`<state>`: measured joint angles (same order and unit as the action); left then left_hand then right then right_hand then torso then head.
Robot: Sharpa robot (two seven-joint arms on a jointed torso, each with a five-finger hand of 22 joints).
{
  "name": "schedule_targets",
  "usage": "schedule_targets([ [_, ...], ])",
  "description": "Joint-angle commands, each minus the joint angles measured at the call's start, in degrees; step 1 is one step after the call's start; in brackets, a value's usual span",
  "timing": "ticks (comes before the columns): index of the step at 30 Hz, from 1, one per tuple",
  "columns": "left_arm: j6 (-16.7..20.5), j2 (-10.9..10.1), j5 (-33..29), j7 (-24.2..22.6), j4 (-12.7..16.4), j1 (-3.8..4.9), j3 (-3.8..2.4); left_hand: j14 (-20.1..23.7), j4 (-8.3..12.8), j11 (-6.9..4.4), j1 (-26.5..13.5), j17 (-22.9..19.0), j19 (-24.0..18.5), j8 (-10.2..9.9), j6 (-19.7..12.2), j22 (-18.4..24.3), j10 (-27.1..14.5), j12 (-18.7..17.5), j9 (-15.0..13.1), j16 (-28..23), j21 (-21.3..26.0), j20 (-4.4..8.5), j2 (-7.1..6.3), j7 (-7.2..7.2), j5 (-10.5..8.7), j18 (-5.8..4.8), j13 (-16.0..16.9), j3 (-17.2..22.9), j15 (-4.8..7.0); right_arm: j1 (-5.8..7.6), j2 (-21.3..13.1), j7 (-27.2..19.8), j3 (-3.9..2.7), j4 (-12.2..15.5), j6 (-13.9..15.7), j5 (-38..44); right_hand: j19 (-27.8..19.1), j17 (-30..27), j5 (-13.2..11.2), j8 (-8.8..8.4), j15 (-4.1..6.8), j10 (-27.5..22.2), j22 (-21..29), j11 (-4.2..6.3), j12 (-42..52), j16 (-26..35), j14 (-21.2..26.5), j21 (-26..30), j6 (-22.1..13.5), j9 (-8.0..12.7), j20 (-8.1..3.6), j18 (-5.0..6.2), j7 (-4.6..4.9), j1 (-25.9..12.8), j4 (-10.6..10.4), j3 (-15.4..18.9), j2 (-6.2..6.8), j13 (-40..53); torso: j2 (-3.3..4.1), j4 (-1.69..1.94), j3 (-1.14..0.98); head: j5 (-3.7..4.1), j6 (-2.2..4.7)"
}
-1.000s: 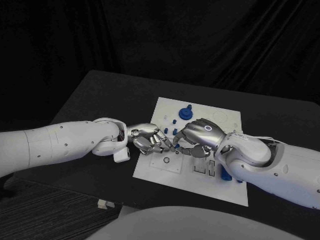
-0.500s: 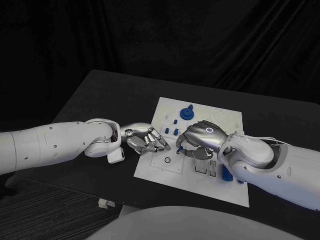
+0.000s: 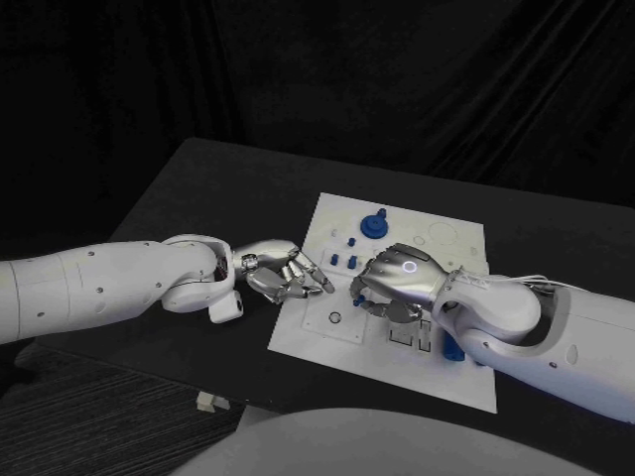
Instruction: Assemble the parts on the task board
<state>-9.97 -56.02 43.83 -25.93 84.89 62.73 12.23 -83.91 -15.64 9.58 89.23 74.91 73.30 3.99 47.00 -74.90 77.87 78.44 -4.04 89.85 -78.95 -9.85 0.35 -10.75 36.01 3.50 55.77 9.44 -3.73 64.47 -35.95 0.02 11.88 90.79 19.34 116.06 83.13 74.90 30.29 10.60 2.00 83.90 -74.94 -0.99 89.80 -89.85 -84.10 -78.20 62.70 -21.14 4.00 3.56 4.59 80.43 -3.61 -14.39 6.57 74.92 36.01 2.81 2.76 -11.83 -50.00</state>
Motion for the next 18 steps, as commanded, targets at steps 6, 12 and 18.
schedule_targets([
  [6, 1.39, -0.87, -0.05, -1.93, 1.08, -0.05, -0.05, -6.09, -0.07, -3.24, -0.04, 15.09, -0.26, 0.32, 0.56, -7.12, 12.13, 11.56, -0.1, 0.15, 0.08, 0.01, -0.55, -0.03, 0.24, 0.53, 34.23, 0.3, 0.08, 0.07, 0.47, 3.02, -0.02, 0.17, 1.2, 5.53, 0.08, 15.1, -0.2, 0.14, 0.23, 6.1, -11.36, 0.09, 0.2, -0.15, -5.9, 0.2, 0.02, -0.09, 0.08, -0.77, 0.21, 0.41, 0.25, -0.17, -0.12, 15.08, 0.08, -0.06, 0.03, -0.51, 0.0],
  [12, 1.39, -0.96, -0.05, -1.99, 1.02, -0.04, -0.05, -6.09, -0.06, -3.23, -0.06, 15.09, -0.3, 0.33, 0.61, -7.11, 12.13, 11.56, -0.1, 0.15, 0.11, 0.0, -0.58, -0.04, 0.25, 0.54, 34.23, 0.31, 0.07, 0.06, 0.78, 3.54, -0.02, 0.26, 1.43, 6.33, -0.01, 15.1, -0.2, 0.1, 0.22, 6.1, -11.31, 0.07, 0.2, -0.15, -5.9, 0.36, 0.01, -0.09, 0.09, -0.73, 0.23, 0.48, 0.32, -0.21, -0.1, 15.08, 0.12, -0.08, 0.01, -0.59, 0.0],
  [18, 1.23, -0.93, -0.05, -2.0, 0.9, -0.04, -0.05, -6.09, -0.06, -3.23, -0.06, 15.09, -0.3, 0.33, 0.61, -7.11, 12.13, 11.56, -0.1, 0.15, 0.11, 0.0, -0.58, -0.04, 0.25, 0.54, 34.23, 0.31, 0.07, 0.05, 0.92, 3.71, -0.02, 0.11, 1.08, 8.1, -0.04, 15.1, -0.2, 0.05, 0.21, 6.1, -11.29, 0.04, 0.2, -0.15, -5.9, 0.41, -0.01, -0.08, 0.1, -0.72, 0.25, 0.56, 0.41, -0.26, -0.06, 15.08, 0.16, -0.08, 0.01, -0.79, 0.0],
])
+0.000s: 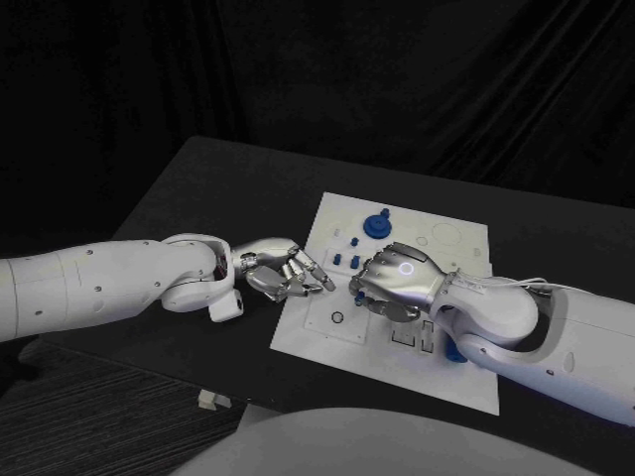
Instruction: Assemble the parts on the task board
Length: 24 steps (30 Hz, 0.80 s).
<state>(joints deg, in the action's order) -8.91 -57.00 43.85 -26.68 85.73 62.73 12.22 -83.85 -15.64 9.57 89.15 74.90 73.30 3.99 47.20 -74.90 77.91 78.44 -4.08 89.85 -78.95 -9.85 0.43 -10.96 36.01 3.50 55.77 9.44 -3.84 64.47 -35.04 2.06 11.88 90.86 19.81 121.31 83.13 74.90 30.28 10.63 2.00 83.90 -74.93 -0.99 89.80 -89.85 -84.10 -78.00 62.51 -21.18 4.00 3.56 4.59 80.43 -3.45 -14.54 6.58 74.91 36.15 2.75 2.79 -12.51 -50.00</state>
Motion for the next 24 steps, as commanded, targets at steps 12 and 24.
schedule_targets([
  [12, -0.06, 0.49, -0.07, -1.19, -0.53, -0.04, -0.03, -6.15, -0.07, -3.18, -0.01, 15.1, -0.38, 0.34, 0.48, -7.08, 12.09, 11.56, -0.07, 0.15, 0.18, -0.02, -0.68, 0.14, 0.28, 0.55, 34.23, 0.33, 0.15, 0.04, -0.16, 1.52, -0.02, 0.15, -0.3, 3.46, -0.07, 15.1, -0.26, 0.0, 0.21, 6.1, -11.29, 0.0, 0.2, -0.15, -5.9, 0.26, 0.24, -0.06, 0.11, -0.71, 0.28, 0.6, 0.32, -0.12, -0.02, 15.09, 0.02, -0.03, -0.02, -0.05, 0.0],
  [24, -0.42, 0.58, -0.07, -0.78, -0.68, -0.05, -0.03, -6.15, -0.07, -3.16, -0.03, 15.1, -0.5, 0.34, 0.5, -7.02, 12.09, 11.56, -0.07, 0.15, 0.27, -0.03, -0.69, 0.13, 0.28, 0.58, 34.23, 0.34, 0.14, -0.04, -0.31, 2.34, -0.01, 0.16, -1.88, 3.5, -0.17, 15.1, -0.55, -0.25, 0.16, 6.1, -11.23, -0.12, 0.2, -0.15, -5.9, 0.45, 0.09, -0.02, 0.14, -0.67, 0.42, 0.64, 0.47, -0.19, 0.06, 15.09, 0.01, -0.03, -0.01, 0.08, 0.0],
])
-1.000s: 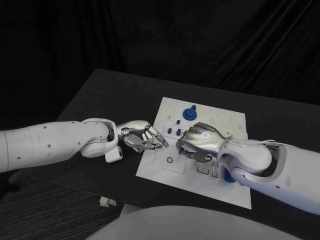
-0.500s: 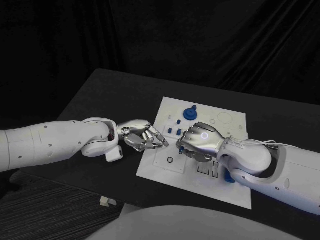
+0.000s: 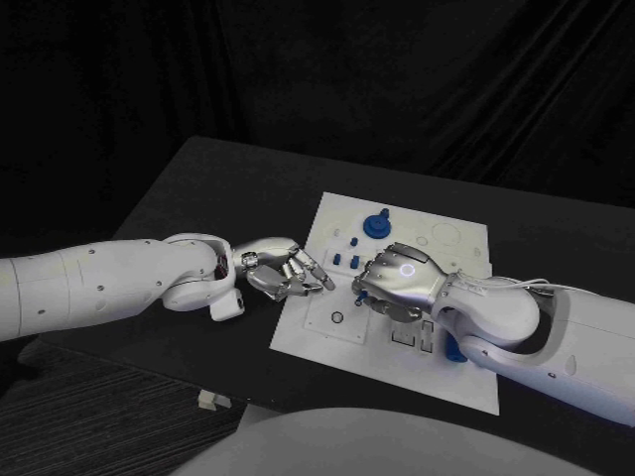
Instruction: Assemble the parts on the task board
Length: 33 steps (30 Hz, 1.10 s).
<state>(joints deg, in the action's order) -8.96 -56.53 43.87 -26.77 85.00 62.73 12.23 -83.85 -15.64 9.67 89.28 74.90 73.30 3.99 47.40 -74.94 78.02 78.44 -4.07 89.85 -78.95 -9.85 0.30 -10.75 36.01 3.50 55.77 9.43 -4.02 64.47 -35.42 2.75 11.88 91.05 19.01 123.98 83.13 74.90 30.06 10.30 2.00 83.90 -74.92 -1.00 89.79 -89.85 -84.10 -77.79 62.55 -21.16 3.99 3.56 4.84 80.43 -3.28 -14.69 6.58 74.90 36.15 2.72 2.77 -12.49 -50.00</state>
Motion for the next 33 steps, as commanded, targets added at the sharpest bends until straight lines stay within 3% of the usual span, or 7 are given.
schedule_targets([
  [1, -0.35, 0.12, -0.1, -0.69, 0.04, -0.05, -0.04, -6.15, -0.06, -3.26, -0.16, 15.1, -0.5, 0.34, 0.3, -6.98, 11.98, 11.56, -0.08, 0.15, 0.27, -0.03, -0.56, -0.07, 0.29, 0.58, 34.23, 0.35, 0.32, -0.06, 0.12, 1.68, -0.01, -0.1, -1.16, 0.83, -0.16, 15.1, -0.36, 0.06, 0.16, 6.1, -11.25, -0.13, 0.21, -0.15, -5.9, 0.22, 0.04, -0.03, 0.15, -0.68, 0.18, 0.63, 0.3, -0.05, 0.05, 15.1, 0.02, -0.01, 0.0, 0.04, 0.0],
  [33, -0.48, 0.05, -0.1, -0.46, -0.34, -0.05, -0.04, -6.15, -0.09, -3.27, -0.29, 15.1, -0.56, 0.19, 0.2, -6.98, 11.98, 11.56, -0.02, 0.15, 0.34, -0.1, -0.6, -0.12, 0.32, 0.59, 34.23, 0.44, 0.26, -0.37, 0.45, 1.78, -0.01, 0.09, -0.82, 0.83, -0.18, 15.1, -0.89, -0.11, 0.09, 6.1, -11.24, -0.23, 0.21, -0.15, -5.9, 0.29, 0.07, -0.02, 0.21, -0.67, 0.25, 0.45, 0.28, -0.07, 0.01, 15.1, 0.02, 0.05, 0.05, -0.04, 0.0],
])
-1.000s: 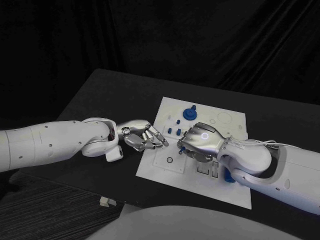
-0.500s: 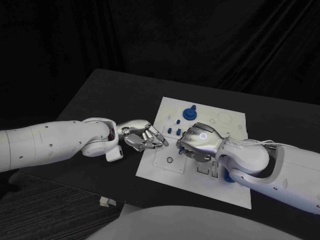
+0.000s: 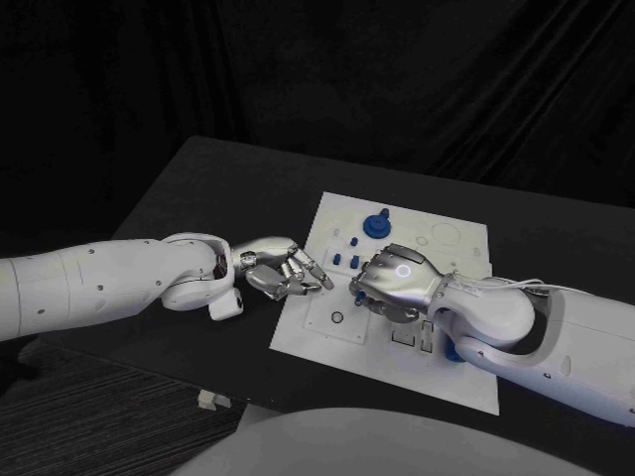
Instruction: Assemble the parts on the task board
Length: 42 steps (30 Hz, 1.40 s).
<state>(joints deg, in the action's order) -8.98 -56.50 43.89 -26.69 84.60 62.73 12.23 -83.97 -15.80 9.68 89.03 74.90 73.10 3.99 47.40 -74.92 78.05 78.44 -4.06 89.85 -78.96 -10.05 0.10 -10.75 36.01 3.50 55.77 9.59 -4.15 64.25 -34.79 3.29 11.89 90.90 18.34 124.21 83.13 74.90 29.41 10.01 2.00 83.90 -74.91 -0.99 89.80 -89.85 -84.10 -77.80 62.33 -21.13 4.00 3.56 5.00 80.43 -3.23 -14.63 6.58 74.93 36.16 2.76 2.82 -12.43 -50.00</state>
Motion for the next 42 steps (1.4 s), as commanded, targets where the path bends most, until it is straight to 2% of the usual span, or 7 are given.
schedule_targets([
  [1, -0.49, 0.0, -0.11, -0.49, 0.06, -0.05, -0.04, -6.03, 0.07, -3.28, -0.03, 15.1, -0.36, 0.19, 0.2, -7.0, 11.95, 11.56, -0.03, 0.15, 0.34, 0.1, -0.41, -0.11, 0.32, 0.59, 34.23, 0.29, 0.4, -0.16, -0.23, 1.24, -0.02, 0.28, -0.19, 0.6, -0.18, 15.1, -0.24, 0.18, 0.09, 6.1, -11.25, -0.23, 0.2, -0.15, -5.9, 0.29, 0.29, -0.05, 0.21, -0.67, 0.08, 0.44, 0.22, -0.13, 0.01, 15.07, 0.0, 0.01, 0.0, -0.09, 0.0],
  [24, -0.9, 0.03, -0.11, 0.1, -0.12, -0.05, -0.04, -6.03, 0.07, -3.33, -0.11, 15.1, -0.52, 0.05, 0.03, -6.93, 11.95, 11.56, 0.03, 0.15, 0.48, 0.08, -0.48, -0.11, 0.31, 0.64, 34.23, 0.32, 0.4, -0.16, -0.7, 1.28, -0.02, 0.92, -0.71, 0.6, -0.21, 15.1, -0.36, 0.08, 0.08, 6.1, -11.23, -0.26, 0.2, -0.15, -5.9, 0.35, 0.25, -0.03, 0.23, -0.66, 0.11, 0.43, 0.27, -0.14, 0.06, 15.07, 0.0, 0.02, 0.0, 0.29, 0.0],
  [42, -1.26, 0.14, -0.11, 0.29, -0.28, -0.05, -0.04, -6.03, 0.07, -3.35, -0.14, 15.1, -0.52, 0.0, -0.04, -6.94, 11.95, 11.56, 0.05, 0.15, 0.49, 0.07, -0.5, -0.11, 0.31, 0.64, 34.23, 0.33, 0.4, -0.43, -0.03, 0.89, -0.02, 0.34, -1.82, 0.6, -0.35, 15.1, -0.4, -0.02, 0.07, 6.1, -11.15, -0.31, 0.2, -0.15, -5.9, 0.62, 0.23, -0.02, 0.25, -0.6, 0.15, 0.43, 0.31, -0.19, 0.06, 15.07, 0.0, 0.01, 0.0, 0.36, 0.0],
])
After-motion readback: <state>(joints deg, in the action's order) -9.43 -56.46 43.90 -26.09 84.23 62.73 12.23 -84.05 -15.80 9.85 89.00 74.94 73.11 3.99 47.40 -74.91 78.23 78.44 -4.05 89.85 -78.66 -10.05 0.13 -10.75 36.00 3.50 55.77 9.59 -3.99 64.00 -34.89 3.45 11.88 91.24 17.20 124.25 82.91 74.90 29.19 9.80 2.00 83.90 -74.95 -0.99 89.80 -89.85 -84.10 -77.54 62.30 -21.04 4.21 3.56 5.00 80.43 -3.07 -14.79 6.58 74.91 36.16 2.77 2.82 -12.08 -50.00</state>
